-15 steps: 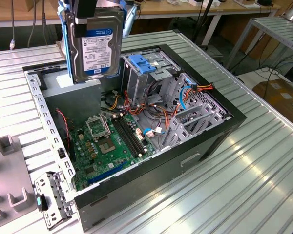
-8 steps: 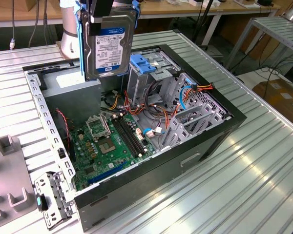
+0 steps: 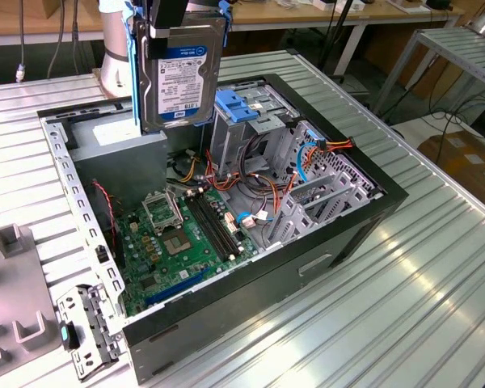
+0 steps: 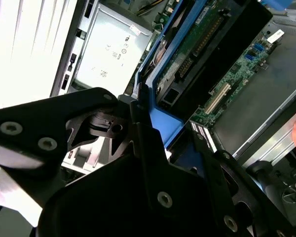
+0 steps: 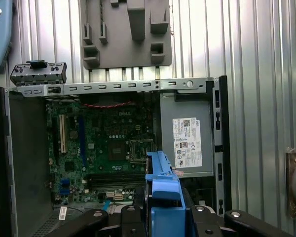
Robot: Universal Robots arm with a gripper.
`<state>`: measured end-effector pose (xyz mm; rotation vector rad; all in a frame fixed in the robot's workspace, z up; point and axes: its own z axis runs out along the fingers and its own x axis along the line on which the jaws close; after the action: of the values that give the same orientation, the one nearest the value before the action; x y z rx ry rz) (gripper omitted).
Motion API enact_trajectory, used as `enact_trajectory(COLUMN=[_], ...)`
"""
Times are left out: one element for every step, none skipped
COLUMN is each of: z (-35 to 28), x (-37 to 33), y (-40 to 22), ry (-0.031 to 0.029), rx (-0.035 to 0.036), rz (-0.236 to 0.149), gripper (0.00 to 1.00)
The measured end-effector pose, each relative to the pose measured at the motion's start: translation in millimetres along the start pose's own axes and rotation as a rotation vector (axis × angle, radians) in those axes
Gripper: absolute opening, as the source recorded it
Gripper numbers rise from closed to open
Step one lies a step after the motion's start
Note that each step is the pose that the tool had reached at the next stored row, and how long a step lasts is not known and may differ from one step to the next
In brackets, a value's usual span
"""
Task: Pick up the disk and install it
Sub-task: 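Insert the disk into the insertion slot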
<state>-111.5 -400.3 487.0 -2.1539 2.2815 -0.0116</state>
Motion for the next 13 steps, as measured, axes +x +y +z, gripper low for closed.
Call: enact_trajectory(z=[0.0,0.0,0.0,0.0,0.0,0.0,0.0,0.0,0.1,0.0,0.0,0.1,0.1], x=[0.0,0.0,0.0,0.0,0.3,1.4,3.2,4.7,6.3,10.2,13.6,15.8,19.7], y=[0.0,0.0,-0.1,-0.1,-0.2,-0.2,-0.3,-0.4,-0.5,-0.7,-0.9,-1.0,-1.2], ry=[0.0000,0.0000,0.0000,-0.0001,0.0000,0.0000,-0.0001,-0.0001,-0.0001,0.0000,0.0000,-0.0001,-0.0001], rx=[0.0000,0.0000,0.0000,0.0000,0.0000,0.0000,0.0000,0.0000,0.0000,0.0000,0.0000,0.0000,0.0000], rz=[0.000,0.000,0.000,0.000,0.000,0.000,0.000,0.000,0.000,0.000,0.000,0.000,0.000], gripper=[0.37,0.37,0.37,0.37,0.37,0.37,0.37,0.37,0.37,0.37,0.37,0.37,0.37])
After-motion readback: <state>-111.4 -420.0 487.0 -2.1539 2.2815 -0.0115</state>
